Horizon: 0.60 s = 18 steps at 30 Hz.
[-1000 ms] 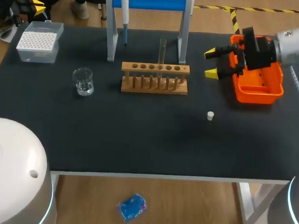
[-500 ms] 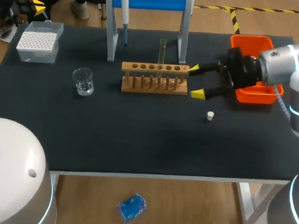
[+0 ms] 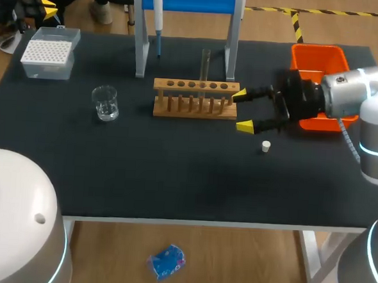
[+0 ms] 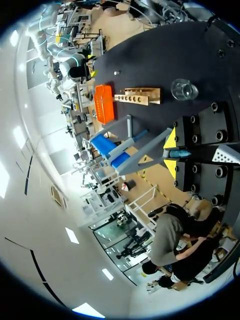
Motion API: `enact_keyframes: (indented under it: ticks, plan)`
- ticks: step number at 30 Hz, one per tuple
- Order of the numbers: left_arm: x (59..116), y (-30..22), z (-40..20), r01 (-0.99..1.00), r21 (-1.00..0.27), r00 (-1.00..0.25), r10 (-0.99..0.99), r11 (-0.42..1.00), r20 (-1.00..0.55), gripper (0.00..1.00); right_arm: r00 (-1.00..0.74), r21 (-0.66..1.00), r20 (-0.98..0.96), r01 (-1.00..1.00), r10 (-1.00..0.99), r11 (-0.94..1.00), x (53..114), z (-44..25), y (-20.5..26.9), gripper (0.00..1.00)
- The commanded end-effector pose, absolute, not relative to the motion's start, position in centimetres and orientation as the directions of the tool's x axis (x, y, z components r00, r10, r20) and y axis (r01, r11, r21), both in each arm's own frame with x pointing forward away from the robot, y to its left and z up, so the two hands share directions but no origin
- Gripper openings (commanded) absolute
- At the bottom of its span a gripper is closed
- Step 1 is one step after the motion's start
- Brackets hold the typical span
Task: Invert the test tube, pick up the pipette, mount the tip to pipette, aspirate from beaker and dispense into the tube, eject the tip, return the pipette, and cap with the stopper.
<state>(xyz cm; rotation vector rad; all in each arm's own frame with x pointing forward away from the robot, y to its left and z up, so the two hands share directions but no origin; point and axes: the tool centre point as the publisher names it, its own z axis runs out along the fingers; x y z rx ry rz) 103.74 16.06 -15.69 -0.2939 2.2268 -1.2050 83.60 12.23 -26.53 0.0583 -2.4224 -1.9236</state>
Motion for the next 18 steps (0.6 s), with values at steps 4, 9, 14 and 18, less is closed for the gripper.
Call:
enact_keyframes:
  ticks: [4, 9, 14, 18]
  plan:
    - [103.8, 16.1, -15.6, 0.079, -0.819, -0.807, -0.446, 0.568, -0.387, 0.00, -0.996, 0.987, -0.025, -0.039, -0.090, 0.155, 83.7, -26.1, 12.7, 1.00]
    - [103.8, 16.1, -15.6, 0.079, -0.819, -0.807, -0.446, 0.568, -0.387, 0.00, -0.995, 0.993, -0.037, -0.047, -0.097, 0.107, 82.8, -26.4, 13.2, 1.00]
    - [103.8, 16.1, -15.6, 0.079, -0.819, -0.807, -0.446, 0.568, -0.387, 0.00, -0.995, 0.996, -0.020, -0.028, -0.093, 0.085, 82.1, -27.0, 13.4, 1.00]
    - [103.8, 16.1, -15.6, 0.079, -0.819, -0.807, -0.446, 0.568, -0.387, 0.00, -0.996, 0.998, -0.013, -0.017, -0.091, 0.054, 81.9, -27.1, 13.4, 1.00]
